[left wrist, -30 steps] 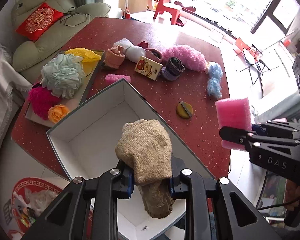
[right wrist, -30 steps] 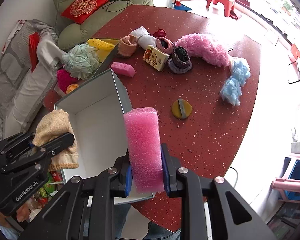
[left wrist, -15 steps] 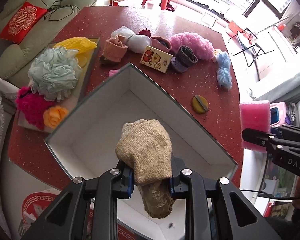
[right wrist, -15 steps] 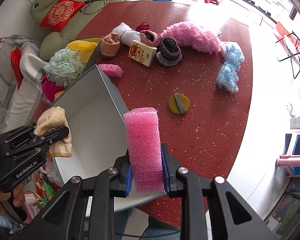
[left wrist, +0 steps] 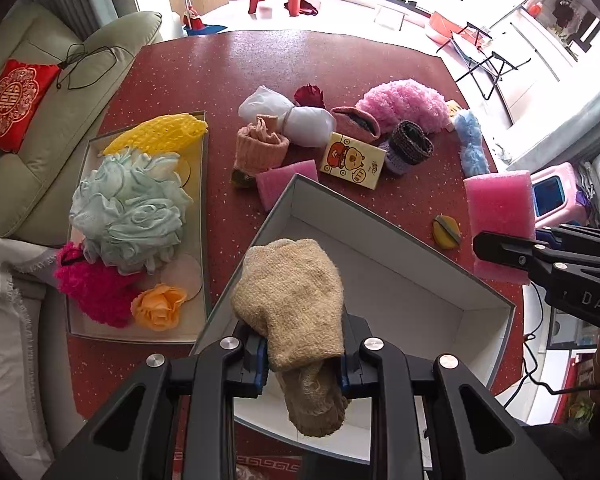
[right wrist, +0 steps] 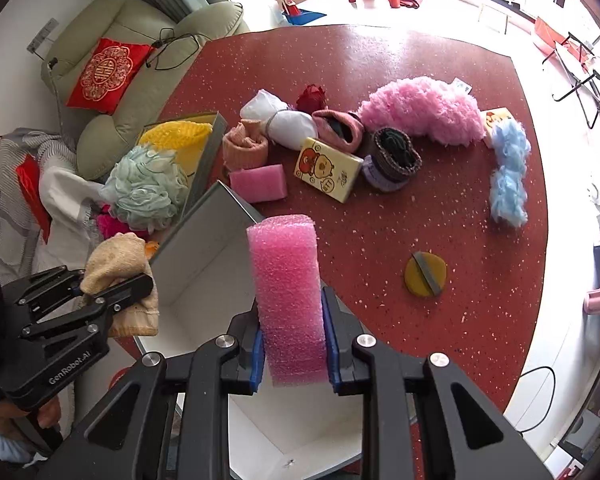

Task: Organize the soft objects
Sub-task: 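Carry the beige sock and pink sponge over the white box with both tools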

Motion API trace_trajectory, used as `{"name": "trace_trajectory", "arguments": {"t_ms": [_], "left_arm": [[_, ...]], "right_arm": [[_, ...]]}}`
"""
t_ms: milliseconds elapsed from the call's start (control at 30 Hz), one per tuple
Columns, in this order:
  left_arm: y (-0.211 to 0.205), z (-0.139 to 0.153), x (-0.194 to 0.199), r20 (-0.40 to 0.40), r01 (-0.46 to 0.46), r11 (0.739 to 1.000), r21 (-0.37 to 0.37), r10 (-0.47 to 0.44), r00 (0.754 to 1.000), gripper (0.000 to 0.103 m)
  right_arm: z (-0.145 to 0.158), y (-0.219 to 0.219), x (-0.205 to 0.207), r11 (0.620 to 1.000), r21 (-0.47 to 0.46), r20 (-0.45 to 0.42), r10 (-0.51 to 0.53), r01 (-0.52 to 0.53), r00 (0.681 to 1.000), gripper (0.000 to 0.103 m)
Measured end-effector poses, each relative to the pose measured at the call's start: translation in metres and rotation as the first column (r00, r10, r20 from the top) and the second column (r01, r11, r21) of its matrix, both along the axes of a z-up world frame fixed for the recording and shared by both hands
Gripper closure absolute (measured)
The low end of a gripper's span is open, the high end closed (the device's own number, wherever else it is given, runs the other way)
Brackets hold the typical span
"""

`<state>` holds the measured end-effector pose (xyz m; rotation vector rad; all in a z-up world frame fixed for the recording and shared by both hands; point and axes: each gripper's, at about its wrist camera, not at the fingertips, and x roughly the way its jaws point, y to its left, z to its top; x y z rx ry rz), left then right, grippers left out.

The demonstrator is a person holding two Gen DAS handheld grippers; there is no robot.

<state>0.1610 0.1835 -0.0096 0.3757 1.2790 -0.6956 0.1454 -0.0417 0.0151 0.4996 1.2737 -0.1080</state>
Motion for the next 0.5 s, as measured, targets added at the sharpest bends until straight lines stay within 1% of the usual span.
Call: {"name": "trace_trajectory", "arguments": {"t_ms": [100, 200, 267, 333, 400, 433, 467, 500], "left_arm": [[-0.005, -0.006, -0.004, -0.02, -0.02, 1.0, -0.02, 0.019, 1.0, 0.077], [-0.012, -0.013, -0.018, -0.029, -0.056, 0.998, -0.01, 0.056, 0.998, 0.077], [-0.015, -0.017, -0.028, -0.036, -0.101, 0.995, 0.002, 0.101, 0.994, 0.077], [-0.017, -0.019, -0.039, -0.03, -0.166, 0.986, 0.014, 0.167, 0.986, 0.077], [-0.02, -0.022, -0.053, -0.028, -0.245, 0.969, 0.021, 0.245, 0.969, 0.077], [-0.022, -0.023, -0.061, -0.021, -0.289, 0.957, 0.024, 0.289, 0.957, 0.077], [-0.023, -0.024, -0.07, -0.02, -0.33, 0.943, 0.03, 0.331, 0.944, 0.077], [-0.023, -0.026, -0.08, -0.029, -0.38, 0.924, 0.036, 0.381, 0.924, 0.077]], "right_arm": [[0.009, 0.001, 0.003, 1.0, 0.005, -0.001, 0.0, 0.0, 1.0, 0.077], [0.013, 0.003, -0.002, 0.999, -0.01, -0.006, 0.041, -0.041, 0.999, 0.077], [0.01, 0.003, -0.005, 0.996, -0.006, -0.02, 0.086, -0.086, 0.996, 0.077], [0.01, 0.004, -0.012, 0.988, 0.0, -0.017, 0.155, -0.155, 0.988, 0.077], [0.012, 0.006, -0.021, 0.97, -0.002, 0.0, 0.244, -0.244, 0.97, 0.077], [0.013, 0.007, -0.026, 0.958, -0.005, 0.007, 0.288, -0.288, 0.958, 0.077], [0.013, 0.007, -0.032, 0.94, -0.006, 0.014, 0.34, -0.34, 0.94, 0.077], [0.012, 0.007, -0.038, 0.924, -0.008, 0.018, 0.383, -0.383, 0.923, 0.077]]}}
